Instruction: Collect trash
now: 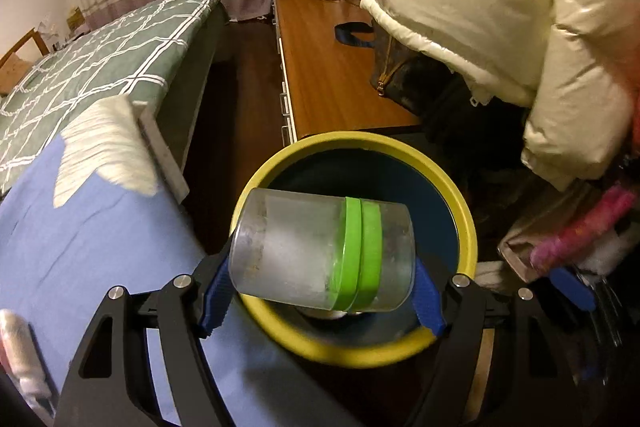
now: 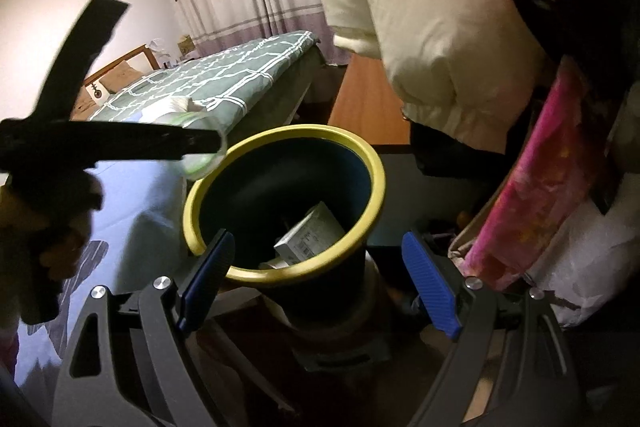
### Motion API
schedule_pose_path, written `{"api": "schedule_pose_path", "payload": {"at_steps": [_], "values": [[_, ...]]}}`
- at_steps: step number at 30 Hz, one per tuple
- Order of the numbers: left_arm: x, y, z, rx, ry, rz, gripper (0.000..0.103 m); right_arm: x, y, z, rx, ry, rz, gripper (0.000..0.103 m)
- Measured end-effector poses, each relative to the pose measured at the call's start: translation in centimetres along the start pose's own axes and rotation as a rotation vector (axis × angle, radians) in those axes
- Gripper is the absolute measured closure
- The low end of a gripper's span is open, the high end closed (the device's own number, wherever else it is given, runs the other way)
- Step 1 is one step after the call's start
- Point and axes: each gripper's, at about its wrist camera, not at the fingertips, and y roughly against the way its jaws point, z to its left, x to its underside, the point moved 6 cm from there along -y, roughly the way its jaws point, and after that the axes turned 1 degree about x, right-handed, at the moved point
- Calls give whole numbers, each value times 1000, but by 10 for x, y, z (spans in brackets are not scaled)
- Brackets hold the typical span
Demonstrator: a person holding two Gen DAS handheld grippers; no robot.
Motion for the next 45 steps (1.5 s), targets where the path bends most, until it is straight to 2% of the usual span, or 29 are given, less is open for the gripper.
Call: {"api": "schedule_pose_path", "payload": {"at_steps": [2, 6, 11, 16, 21, 25, 27, 32, 36, 40, 45], "values": [[-6, -8, 0, -12, 12, -9, 6, 1, -2, -2, 2, -7, 6, 22], [-8, 1, 8, -30, 36, -41, 5, 2, -3, -1, 1, -7, 13, 22], [12, 63, 34, -44, 88, -142, 5, 2, -4, 9, -15, 2, 14, 22], [69, 132, 78, -116, 178, -240, 5, 1, -4, 33, -49, 33, 14, 22], [146, 186, 136, -267, 273, -280, 5, 0, -3, 63, -88, 72, 16, 22], [205, 224, 188, -404, 385, -291, 5, -3, 0, 99, -126, 123, 13, 22], [237, 245, 219, -457, 476, -307, 5, -5, 3, 119, -146, 155, 8, 22], [298, 282, 280, -606, 614, -331, 5, -9, 6, 183, -229, 234, 12, 22], [329, 296, 308, -667, 661, -336, 5, -10, 6, 241, -299, 292, 18, 22], [346, 301, 320, -684, 688, -342, 5, -6, 0, 295, -362, 335, 42, 22], [362, 310, 328, -719, 712, -366, 5, 0, -15, 347, -369, 382, 66, 22]]}}
